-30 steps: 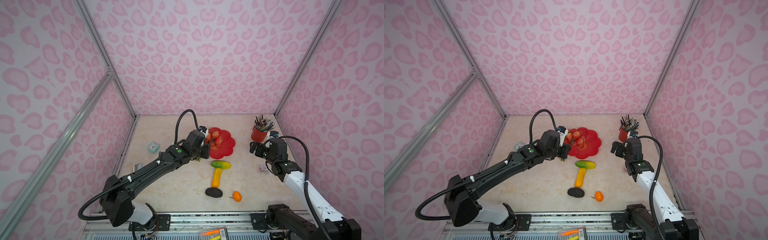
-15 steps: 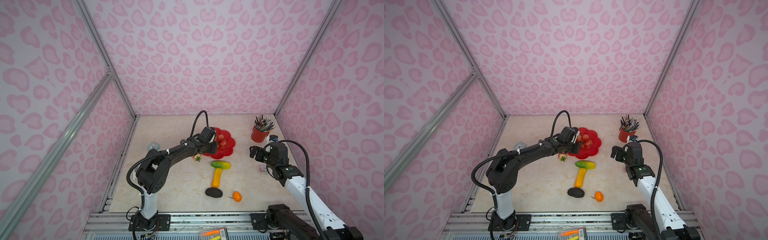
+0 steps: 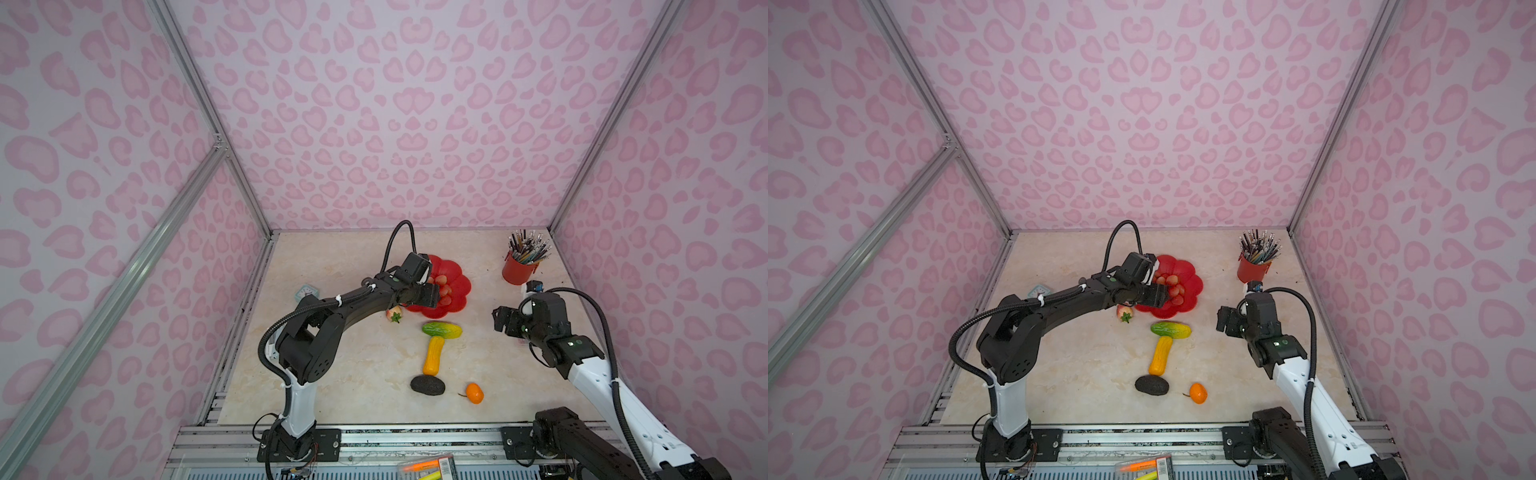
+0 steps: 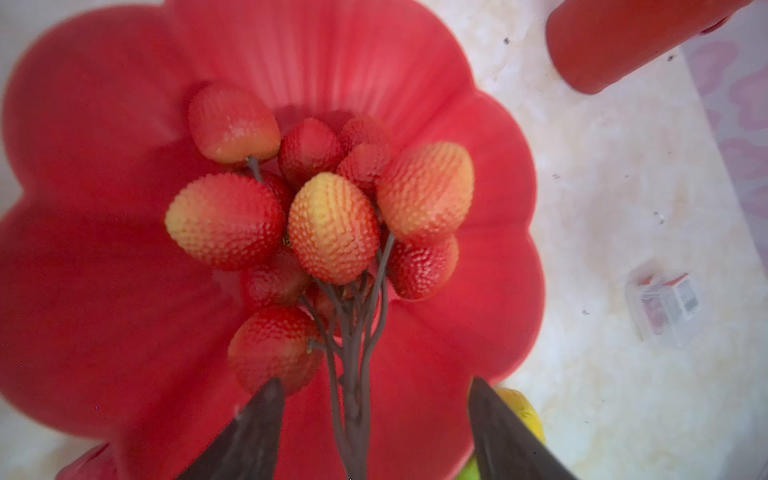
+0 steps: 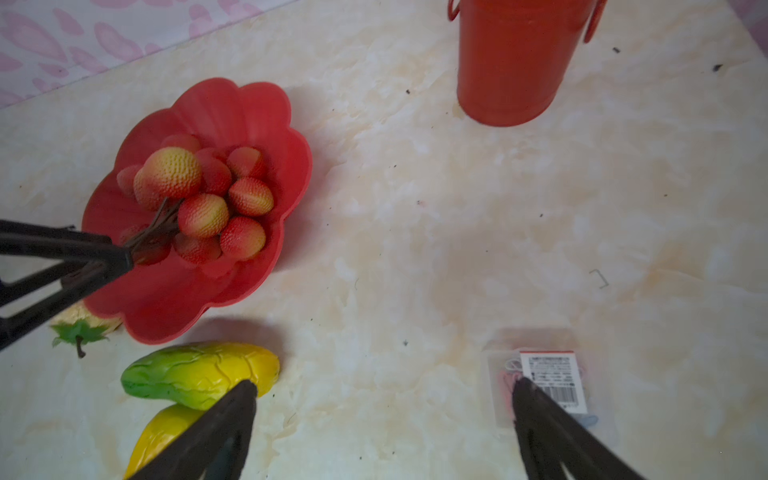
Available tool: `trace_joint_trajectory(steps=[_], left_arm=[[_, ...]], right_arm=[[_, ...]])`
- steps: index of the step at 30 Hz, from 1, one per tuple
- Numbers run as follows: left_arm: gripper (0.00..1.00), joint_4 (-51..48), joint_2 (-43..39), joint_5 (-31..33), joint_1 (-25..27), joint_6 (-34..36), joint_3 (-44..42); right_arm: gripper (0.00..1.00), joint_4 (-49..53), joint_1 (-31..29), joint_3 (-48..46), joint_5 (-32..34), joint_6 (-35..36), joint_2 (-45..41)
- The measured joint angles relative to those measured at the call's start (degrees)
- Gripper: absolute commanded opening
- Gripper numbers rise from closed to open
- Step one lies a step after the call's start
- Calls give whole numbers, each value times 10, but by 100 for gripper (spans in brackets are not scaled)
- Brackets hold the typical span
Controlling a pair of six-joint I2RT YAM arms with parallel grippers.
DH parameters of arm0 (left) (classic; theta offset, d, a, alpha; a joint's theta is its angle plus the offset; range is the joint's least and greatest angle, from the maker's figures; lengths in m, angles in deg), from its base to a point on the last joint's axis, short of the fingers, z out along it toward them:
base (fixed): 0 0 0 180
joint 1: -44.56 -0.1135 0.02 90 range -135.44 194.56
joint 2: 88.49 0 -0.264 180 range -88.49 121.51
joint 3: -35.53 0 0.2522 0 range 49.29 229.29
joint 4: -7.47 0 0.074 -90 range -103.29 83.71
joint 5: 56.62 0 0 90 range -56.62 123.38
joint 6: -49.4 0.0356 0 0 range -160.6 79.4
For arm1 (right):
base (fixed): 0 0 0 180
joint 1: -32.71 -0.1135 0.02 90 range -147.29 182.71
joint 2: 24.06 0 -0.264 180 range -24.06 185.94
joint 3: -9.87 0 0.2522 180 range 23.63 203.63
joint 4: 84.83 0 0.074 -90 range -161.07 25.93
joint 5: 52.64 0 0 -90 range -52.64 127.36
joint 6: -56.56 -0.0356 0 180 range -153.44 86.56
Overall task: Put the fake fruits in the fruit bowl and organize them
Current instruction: 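Release the berry bunch into the bowl while the right gripper reaches for the orange, then grasp the small orange with the right gripper and drop it into the bowl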
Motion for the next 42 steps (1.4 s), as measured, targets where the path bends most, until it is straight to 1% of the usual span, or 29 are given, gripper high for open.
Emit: trace_joint_trajectory(steps=[2, 5, 10, 14, 17, 23, 26, 28, 30, 32, 36, 39, 42], left_arm=[[80, 1, -36, 3, 0, 0, -2], [82, 12, -98, 18, 0, 9, -6], [88, 28, -207, 72, 0, 29, -35], [91, 48, -311, 133, -4, 43, -109], [92, 52, -389, 174, -14, 40, -184], [95, 53, -553, 247, -24, -5, -355], [97, 39, -625, 270, -33, -37, -432], [98, 28, -664, 281, -37, -57, -468], [99, 21, -697, 291, -40, -72, -495], [99, 17, -716, 301, -43, -81, -507], [99, 14, -727, 315, -50, -88, -515], [99, 14, -710, 315, -53, -90, -515], [99, 14, -685, 311, -53, -94, -515]], right_arm=[[93, 13, -37, -9, 1, -6, -2], [92, 48, -113, -25, 5, -29, -6], [88, 95, -247, -60, 36, -110, -34], [86, 121, -349, -84, 73, -193, -44], [83, 130, -393, -97, 94, -246, -39], [77, 105, -447, -119, 111, -329, -20], [74, 83, -461, -127, 112, -357, 0], [69, 72, -464, -127, 114, -367, 14], [60, 57, -465, -127, 116, -376, 28], [52, 49, -465, -127, 116, -381, 38], [43, 31, -466, -130, 111, -393, 51], [39, 32, -465, -127, 113, -396, 46], [37, 45, -457, -105, 132, -390, 22]])
